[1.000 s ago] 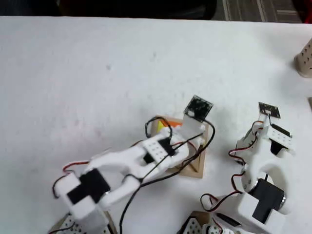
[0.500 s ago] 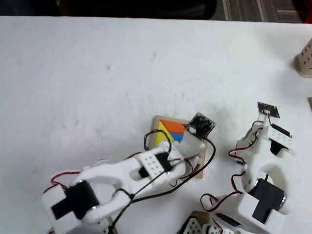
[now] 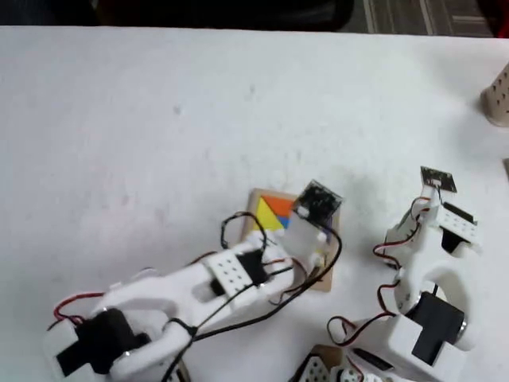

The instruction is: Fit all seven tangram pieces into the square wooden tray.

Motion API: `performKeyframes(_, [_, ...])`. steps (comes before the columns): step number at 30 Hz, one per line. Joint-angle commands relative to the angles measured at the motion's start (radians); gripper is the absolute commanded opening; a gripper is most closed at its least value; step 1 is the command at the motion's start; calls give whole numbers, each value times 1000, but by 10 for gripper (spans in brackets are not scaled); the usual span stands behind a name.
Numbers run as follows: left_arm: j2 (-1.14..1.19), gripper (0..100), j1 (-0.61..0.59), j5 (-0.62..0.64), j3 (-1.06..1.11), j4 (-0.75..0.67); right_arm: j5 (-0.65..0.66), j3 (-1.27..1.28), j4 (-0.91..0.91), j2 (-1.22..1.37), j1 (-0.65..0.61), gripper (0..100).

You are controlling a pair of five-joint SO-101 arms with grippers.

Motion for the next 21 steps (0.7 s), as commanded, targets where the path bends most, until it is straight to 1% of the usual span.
performKeyframes(1, [-15, 22, -65, -8, -11, -3, 14, -29, 8, -2, -27, 18])
performKeyframes(4, [2, 22, -122, -8, -15, -34, 14, -29, 10, -2, -30, 18])
performKeyframes(7, [-15, 22, -170, -8, -3, -11, 9, -35, 21, -10, -87, 18])
performKeyframes(12, [-156, 22, -183, -9, 117, 2, 2, -126, 186, -58, -191, 18])
performKeyframes(14, [-265, 22, -182, -9, 173, 18, -38, -172, 249, -91, -237, 18])
performKeyframes(16, [-390, 22, -183, -9, 227, 61, -68, -204, 311, -124, -298, 18])
performKeyframes(18, [-516, 22, -185, -9, 269, 138, -94, -222, 363, -153, -378, 18])
performKeyframes(21, [-674, 22, -177, -34, 315, 259, -170, -226, 384, -171, -495, 18])
